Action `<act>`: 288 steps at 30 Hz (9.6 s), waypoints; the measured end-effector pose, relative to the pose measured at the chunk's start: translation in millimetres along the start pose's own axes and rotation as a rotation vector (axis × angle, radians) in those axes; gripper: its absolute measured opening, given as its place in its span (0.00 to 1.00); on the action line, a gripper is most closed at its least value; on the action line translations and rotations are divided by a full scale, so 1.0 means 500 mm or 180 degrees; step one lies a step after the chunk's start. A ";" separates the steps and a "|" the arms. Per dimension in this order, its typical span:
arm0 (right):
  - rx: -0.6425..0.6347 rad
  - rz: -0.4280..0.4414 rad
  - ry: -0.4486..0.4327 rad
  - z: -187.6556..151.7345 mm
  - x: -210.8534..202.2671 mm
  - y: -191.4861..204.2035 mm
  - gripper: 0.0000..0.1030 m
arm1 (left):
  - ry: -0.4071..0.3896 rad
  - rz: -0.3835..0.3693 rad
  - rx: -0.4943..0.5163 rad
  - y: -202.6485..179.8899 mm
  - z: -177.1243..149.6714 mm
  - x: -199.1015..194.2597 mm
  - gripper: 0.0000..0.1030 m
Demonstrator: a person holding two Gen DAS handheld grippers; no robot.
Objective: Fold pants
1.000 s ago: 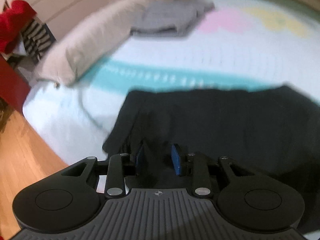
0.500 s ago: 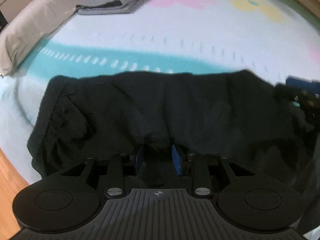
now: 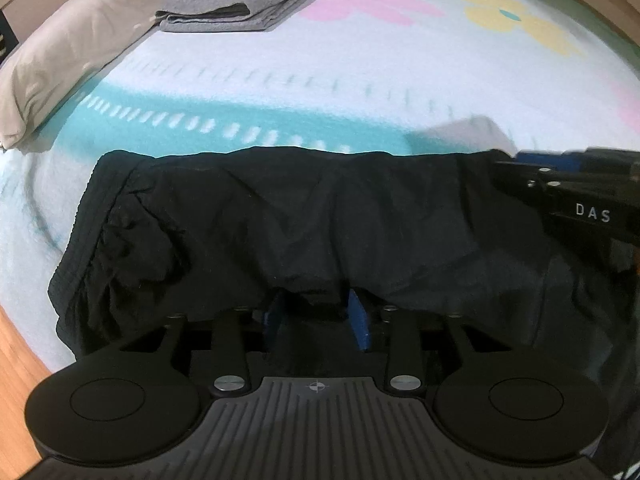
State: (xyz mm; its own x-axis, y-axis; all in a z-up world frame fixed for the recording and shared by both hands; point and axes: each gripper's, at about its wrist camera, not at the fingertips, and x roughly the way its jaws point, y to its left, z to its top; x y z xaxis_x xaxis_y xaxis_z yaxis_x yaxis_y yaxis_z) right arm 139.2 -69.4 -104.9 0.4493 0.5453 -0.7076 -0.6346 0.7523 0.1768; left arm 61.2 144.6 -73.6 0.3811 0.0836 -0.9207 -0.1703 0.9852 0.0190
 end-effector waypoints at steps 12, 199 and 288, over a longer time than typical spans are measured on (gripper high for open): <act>-0.0224 0.0289 0.0116 -0.029 -0.018 0.017 0.18 | -0.0042 0.0032 0.0007 -0.001 -0.006 0.000 0.36; 0.3091 -0.2092 -0.0372 -0.608 -0.760 -0.480 0.53 | -0.0173 -0.0824 0.1848 -0.647 -0.204 -0.058 0.44; 0.1777 -0.0479 -0.0714 -0.213 -0.474 -0.116 0.30 | -0.0600 -0.0317 0.0507 -0.347 -0.040 -0.130 0.45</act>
State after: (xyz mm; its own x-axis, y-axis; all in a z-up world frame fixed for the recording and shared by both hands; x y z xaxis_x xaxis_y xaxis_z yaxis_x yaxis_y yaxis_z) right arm 2.5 -281.6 -20.2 0.6680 0.4369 -0.6023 -0.1565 0.8739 0.4603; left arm 47.8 -34.7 -24.9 0.5539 -0.0032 -0.8326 0.0161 0.9998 0.0069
